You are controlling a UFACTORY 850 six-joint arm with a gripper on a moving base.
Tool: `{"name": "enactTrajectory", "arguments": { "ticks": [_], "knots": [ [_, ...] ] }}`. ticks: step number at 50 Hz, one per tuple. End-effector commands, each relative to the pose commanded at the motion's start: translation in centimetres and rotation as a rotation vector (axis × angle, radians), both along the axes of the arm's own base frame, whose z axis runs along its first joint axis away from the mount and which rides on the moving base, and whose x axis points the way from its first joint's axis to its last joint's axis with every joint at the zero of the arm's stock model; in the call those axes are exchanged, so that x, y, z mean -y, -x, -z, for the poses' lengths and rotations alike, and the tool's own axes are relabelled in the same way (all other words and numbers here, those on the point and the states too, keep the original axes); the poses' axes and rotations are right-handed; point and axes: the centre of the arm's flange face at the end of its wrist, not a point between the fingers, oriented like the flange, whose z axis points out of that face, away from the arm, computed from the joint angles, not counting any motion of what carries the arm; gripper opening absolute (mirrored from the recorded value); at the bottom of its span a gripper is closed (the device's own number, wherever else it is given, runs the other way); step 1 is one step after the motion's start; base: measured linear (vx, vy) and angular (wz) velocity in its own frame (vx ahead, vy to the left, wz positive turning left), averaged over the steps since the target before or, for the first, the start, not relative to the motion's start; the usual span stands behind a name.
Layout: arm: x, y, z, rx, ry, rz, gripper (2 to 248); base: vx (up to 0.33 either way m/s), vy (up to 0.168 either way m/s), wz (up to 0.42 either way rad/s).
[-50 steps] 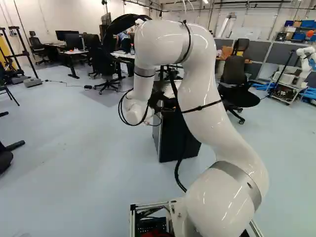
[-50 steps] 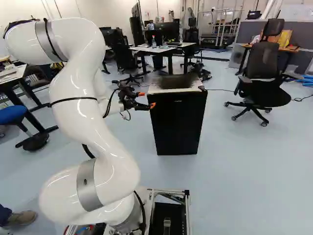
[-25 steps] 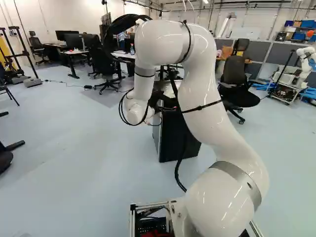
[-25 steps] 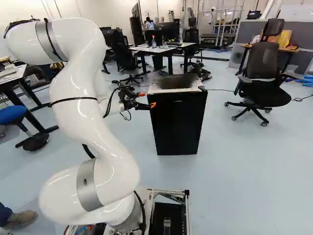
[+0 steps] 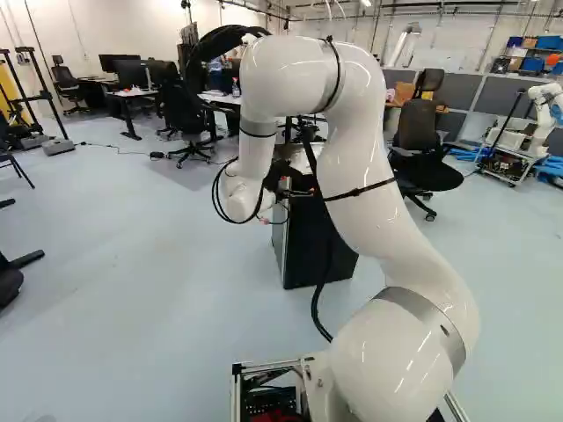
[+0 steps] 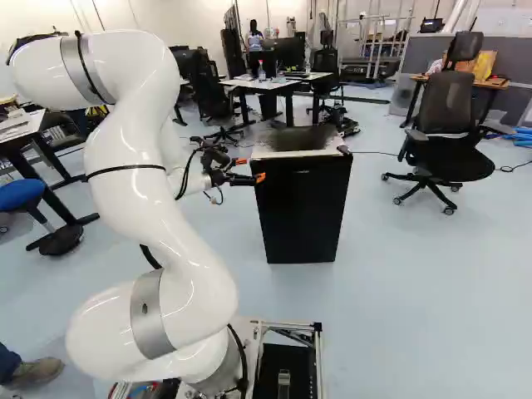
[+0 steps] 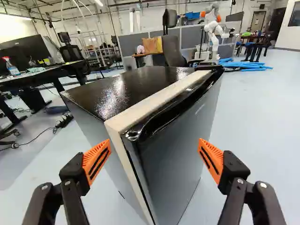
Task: Grab a drink from the fridge
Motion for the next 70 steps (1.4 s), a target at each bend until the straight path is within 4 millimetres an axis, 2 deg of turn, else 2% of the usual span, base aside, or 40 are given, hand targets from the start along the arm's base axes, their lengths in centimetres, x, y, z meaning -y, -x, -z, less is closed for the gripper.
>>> {"name": "enactTrajectory", "arguments": {
  "ticks": [70],
  "knots": [
    [0.85,0.89,-0.03,-0.013,0.0,0.029,247,0.0,0.0,0.0]
  ]
}}
